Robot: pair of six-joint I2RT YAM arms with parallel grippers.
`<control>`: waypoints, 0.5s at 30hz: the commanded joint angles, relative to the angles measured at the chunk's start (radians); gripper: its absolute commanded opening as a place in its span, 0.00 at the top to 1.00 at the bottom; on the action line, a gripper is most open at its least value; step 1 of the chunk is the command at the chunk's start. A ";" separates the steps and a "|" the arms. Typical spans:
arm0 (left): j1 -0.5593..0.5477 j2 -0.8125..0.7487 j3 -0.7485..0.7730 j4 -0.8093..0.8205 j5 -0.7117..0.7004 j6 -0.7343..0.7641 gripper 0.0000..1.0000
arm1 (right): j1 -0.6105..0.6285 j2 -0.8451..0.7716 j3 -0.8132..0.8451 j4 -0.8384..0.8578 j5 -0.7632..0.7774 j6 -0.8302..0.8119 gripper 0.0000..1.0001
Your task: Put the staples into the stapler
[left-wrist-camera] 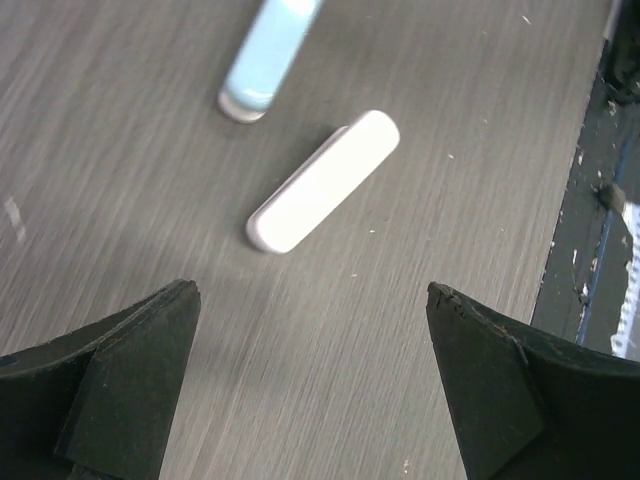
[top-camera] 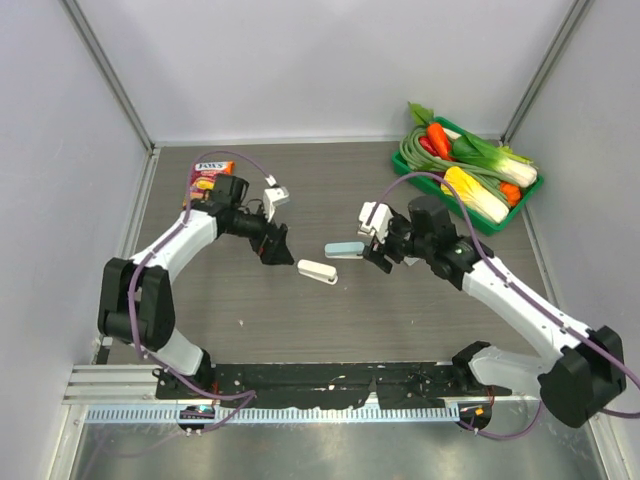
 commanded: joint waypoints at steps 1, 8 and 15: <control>0.116 -0.061 0.048 0.027 -0.043 -0.167 0.00 | -0.014 -0.099 -0.059 0.008 0.208 0.074 0.24; 0.317 -0.259 -0.028 0.179 -0.230 -0.327 0.00 | -0.060 -0.213 -0.123 0.152 0.338 0.218 0.15; 0.320 -0.587 -0.212 0.398 -0.685 -0.436 0.00 | -0.106 -0.308 -0.134 0.285 0.559 0.339 0.15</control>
